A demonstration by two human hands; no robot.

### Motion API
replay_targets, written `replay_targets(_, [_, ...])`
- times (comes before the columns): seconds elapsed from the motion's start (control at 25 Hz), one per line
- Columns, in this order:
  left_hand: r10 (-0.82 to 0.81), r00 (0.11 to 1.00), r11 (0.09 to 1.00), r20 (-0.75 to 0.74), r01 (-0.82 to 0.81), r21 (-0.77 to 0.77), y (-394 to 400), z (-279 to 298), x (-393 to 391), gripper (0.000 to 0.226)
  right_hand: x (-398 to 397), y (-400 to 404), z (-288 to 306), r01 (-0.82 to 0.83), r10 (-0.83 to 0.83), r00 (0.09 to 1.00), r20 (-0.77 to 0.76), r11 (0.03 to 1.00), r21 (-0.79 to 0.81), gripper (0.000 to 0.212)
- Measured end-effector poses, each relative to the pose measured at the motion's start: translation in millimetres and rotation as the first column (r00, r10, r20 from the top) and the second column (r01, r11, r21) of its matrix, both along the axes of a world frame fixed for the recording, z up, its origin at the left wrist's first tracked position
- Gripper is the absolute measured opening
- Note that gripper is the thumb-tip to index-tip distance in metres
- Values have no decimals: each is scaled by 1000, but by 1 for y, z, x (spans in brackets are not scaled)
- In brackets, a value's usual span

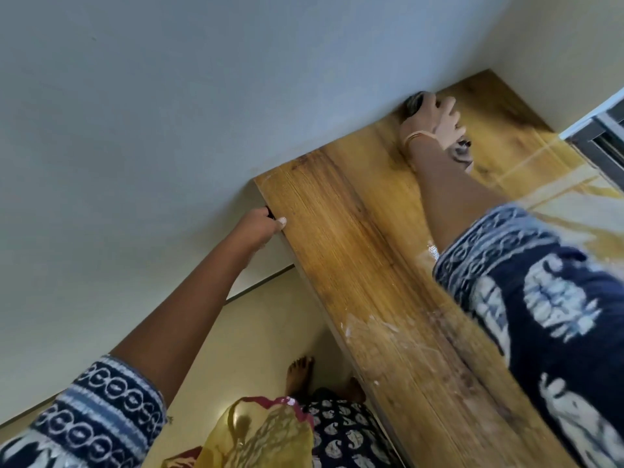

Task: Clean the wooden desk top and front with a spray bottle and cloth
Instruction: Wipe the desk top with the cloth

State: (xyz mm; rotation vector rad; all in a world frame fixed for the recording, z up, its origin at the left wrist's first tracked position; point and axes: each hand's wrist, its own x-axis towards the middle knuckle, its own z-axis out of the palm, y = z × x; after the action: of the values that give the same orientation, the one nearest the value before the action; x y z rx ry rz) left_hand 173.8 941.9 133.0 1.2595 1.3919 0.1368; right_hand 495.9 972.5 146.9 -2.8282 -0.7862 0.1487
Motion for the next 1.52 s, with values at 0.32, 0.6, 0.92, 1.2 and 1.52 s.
replay_targets(0.32, [119,992,986,44,-113,-120,1,5,-2,34,-194,-140,-16,-765,756,644,118,641,65,47])
replay_targets(0.6, [250,968,966,39,-252,65,-30,10,-1,41,-61,-181,-13,-676,629,735,253,708,205,34])
replay_targets(0.92, [400,896,902,193,-422,90,-113,7,13,40,23,-199,-11,-133,128,991,42,980,151,58])
replay_targets(1.2, [514,758,857,402,-443,-263,-152,15,7,26,-172,-298,-33,-962,963,260,73,252,104,49])
replay_targets(1.52, [443,767,896,464,-368,-247,-187,22,13,43,24,-305,-19,-380,366,925,101,901,210,47])
